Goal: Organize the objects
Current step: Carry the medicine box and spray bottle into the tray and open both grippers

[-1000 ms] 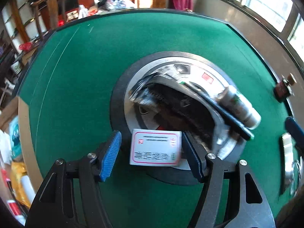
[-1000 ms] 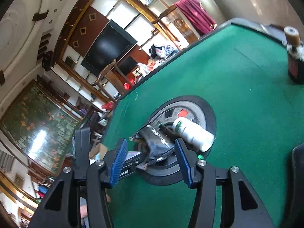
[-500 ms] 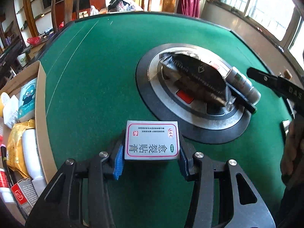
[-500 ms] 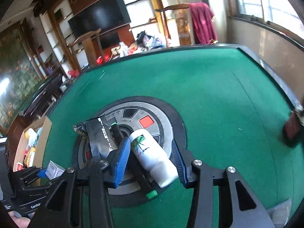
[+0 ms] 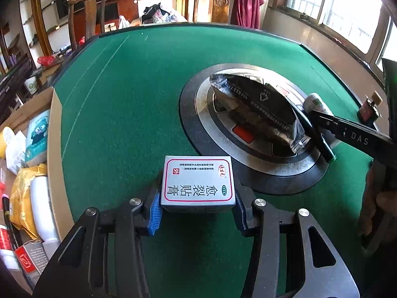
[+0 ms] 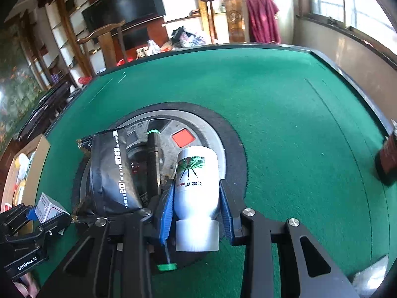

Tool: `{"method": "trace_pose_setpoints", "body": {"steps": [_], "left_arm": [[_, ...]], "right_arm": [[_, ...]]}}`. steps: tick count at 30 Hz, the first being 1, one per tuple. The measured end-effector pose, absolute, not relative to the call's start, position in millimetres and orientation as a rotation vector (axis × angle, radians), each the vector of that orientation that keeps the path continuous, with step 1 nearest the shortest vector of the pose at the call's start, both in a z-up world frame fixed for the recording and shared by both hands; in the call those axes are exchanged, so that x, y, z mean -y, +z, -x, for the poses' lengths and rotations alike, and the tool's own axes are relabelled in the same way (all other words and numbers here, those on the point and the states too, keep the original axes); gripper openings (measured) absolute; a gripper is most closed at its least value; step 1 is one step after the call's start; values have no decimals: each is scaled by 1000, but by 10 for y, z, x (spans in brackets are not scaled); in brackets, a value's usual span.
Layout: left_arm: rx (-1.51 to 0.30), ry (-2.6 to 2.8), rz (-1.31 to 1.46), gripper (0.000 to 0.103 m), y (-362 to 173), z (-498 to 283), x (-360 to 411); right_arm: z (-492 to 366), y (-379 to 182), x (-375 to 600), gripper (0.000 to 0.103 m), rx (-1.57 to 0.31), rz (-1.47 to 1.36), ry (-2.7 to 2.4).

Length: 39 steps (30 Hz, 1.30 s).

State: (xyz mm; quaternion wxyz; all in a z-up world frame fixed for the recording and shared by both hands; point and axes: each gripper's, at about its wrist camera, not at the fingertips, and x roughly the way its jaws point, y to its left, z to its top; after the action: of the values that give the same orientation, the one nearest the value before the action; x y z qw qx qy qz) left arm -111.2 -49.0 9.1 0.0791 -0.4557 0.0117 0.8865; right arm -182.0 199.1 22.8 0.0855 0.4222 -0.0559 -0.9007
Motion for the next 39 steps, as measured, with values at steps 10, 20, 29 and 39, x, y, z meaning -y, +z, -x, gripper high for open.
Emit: {"method": "trace_pose_setpoints", "body": {"steps": [10,20,29,39], "left_arm": [[-105,2790,1158,46,433,964,412],[-172,2852,1057,46,587,851,425],[-196,2872,1039,46,621,828,422],[-203,2893,1021,46,639,806,429]], "right_arm": [[1470,641,-2019,34,293,-1074,-2743],[1194,736,-1391,34,156,-1001,-2624],[1214,696,-1338,34,139,-1013,-2610],[1185,706,-1313,34,124,-1002,-2613]]}}
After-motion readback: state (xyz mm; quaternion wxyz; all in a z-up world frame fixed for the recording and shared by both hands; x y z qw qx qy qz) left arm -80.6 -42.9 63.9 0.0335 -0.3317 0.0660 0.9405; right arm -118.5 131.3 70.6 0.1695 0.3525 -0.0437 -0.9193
